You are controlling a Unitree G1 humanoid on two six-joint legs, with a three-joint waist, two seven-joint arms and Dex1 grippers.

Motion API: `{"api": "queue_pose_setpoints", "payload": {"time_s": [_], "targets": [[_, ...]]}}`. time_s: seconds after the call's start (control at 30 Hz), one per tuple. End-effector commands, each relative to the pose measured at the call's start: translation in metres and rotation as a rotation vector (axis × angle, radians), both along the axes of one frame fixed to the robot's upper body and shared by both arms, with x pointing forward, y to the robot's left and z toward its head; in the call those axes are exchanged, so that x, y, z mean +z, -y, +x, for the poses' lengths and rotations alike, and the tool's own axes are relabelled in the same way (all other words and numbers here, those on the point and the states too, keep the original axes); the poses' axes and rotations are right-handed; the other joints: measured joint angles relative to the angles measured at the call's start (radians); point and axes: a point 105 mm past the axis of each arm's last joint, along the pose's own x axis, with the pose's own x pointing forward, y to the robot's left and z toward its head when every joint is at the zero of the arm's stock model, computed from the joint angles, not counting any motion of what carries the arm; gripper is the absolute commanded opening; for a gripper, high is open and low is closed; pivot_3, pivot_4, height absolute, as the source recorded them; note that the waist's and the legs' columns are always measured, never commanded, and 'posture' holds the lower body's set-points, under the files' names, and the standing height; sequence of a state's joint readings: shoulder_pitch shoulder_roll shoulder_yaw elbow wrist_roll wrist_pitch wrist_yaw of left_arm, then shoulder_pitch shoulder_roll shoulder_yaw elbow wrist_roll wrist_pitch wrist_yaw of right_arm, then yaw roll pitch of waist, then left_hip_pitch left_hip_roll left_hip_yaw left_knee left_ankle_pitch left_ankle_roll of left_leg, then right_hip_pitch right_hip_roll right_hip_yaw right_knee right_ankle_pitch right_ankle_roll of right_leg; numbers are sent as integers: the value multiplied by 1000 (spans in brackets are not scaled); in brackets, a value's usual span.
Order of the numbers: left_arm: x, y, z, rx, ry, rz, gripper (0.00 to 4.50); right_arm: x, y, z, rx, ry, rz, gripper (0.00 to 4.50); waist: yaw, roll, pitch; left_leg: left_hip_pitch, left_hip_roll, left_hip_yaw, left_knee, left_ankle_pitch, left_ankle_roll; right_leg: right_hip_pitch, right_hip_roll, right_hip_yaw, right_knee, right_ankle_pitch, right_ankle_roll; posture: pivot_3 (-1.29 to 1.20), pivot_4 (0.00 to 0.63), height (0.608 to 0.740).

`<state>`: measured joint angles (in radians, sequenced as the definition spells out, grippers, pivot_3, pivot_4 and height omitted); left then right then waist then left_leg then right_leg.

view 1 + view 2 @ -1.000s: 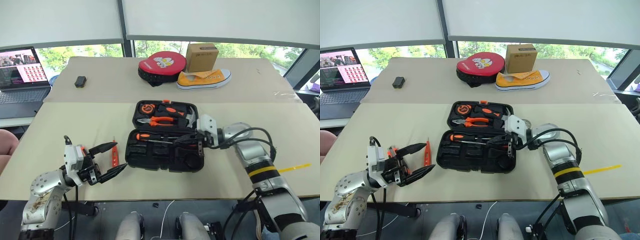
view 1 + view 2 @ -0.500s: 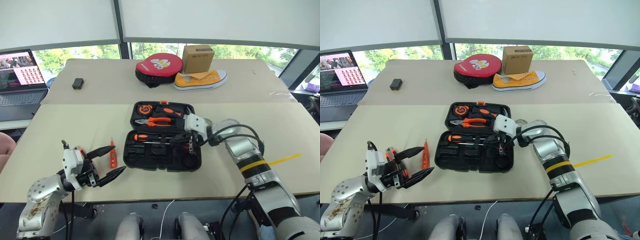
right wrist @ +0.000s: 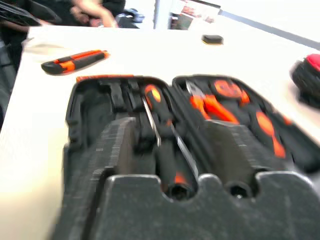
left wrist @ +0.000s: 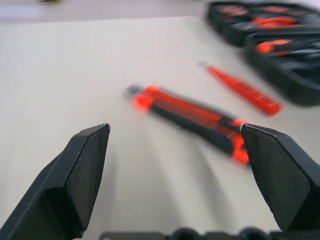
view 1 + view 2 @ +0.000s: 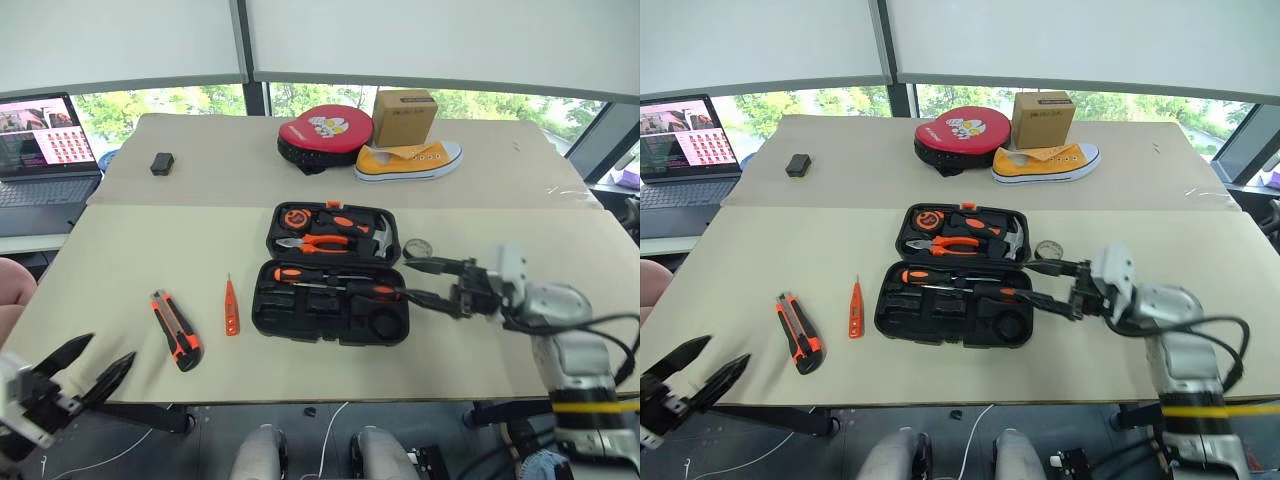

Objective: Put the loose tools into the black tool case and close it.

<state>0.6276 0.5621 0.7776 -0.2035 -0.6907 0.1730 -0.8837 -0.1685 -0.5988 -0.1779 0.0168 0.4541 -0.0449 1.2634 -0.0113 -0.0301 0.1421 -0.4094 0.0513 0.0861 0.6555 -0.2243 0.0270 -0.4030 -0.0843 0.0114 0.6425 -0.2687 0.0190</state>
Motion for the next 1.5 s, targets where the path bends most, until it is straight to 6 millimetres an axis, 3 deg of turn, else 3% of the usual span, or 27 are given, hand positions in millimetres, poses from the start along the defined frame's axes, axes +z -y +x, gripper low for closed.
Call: {"api": "queue_pose_setpoints", "payload": {"time_s": [0.03, 0.17, 0.27, 0.4, 0.6, 0.9, 1.23, 1.33, 1.5], "targets": [[3, -15, -10, 96, -46, 17, 4500, -1, 24, -12, -25, 33, -9, 4386, 0, 0, 0, 1, 0, 0, 0, 1, 1, 0, 1, 0, 0, 0, 0, 0, 150, 740], [12, 4, 4, 18, -48, -32, 4500, -3, 26, -11, -38, 48, 2, 4455, 1, -1, 1, 1, 0, 1, 0, 1, 1, 0, 1, 1, 1, -2, -4, 0, 150, 740], [21, 23, 21, -56, -86, -51, 4500, 4, 17, -11, -13, 79, 17, 4455, 2, -2, 1, 2, 1, 1, 0, 1, 1, 1, 2, 1, 1, -2, -4, 0, 150, 740], [38, 68, 57, -160, -124, -84, 4500, 16, 2, -11, 48, 120, 23, 4455, 5, -1, 1, 2, 0, 1, 0, 1, 1, 1, 2, 2, 2, 1, 2, 0, 150, 740], [27, 126, 95, -151, -275, -72, 4500, 27, -9, -10, 84, 146, 29, 4455, 8, -1, 1, 3, 0, 0, 0, 1, 1, 2, 3, 3, 4, 2, 4, 0, 150, 740], [2, 147, 125, -30, -393, -39, 4500, 35, -16, -13, 92, 166, 23, 4455, 3, -2, 2, 3, 0, 0, 0, 1, 0, 1, 6, 5, 4, 2, 4, 0, 150, 740], [-14, 177, 133, -42, -477, -43, 4500, 38, -15, -15, 73, 173, 24, 4455, 25, -2, 2, 4, -2, -1, 2, 1, -1, 3, 6, 5, 4, 3, 4, 0, 150, 740], [-20, 181, 130, -37, -509, -42, 3716, 40, -16, -15, 70, 177, 28, 4500, 29, -2, 2, 5, -2, -1, 3, 1, -1, 7, 5, 4, 4, 3, 5, 0, 150, 740], [-20, 170, 125, 7, -517, -35, 1973, 41, -14, -16, 67, 176, 23, 4500, 25, -2, 2, 7, -2, -2, 3, 1, 0, 10, 5, 4, 2, 3, 5, 0, 150, 740]]}}
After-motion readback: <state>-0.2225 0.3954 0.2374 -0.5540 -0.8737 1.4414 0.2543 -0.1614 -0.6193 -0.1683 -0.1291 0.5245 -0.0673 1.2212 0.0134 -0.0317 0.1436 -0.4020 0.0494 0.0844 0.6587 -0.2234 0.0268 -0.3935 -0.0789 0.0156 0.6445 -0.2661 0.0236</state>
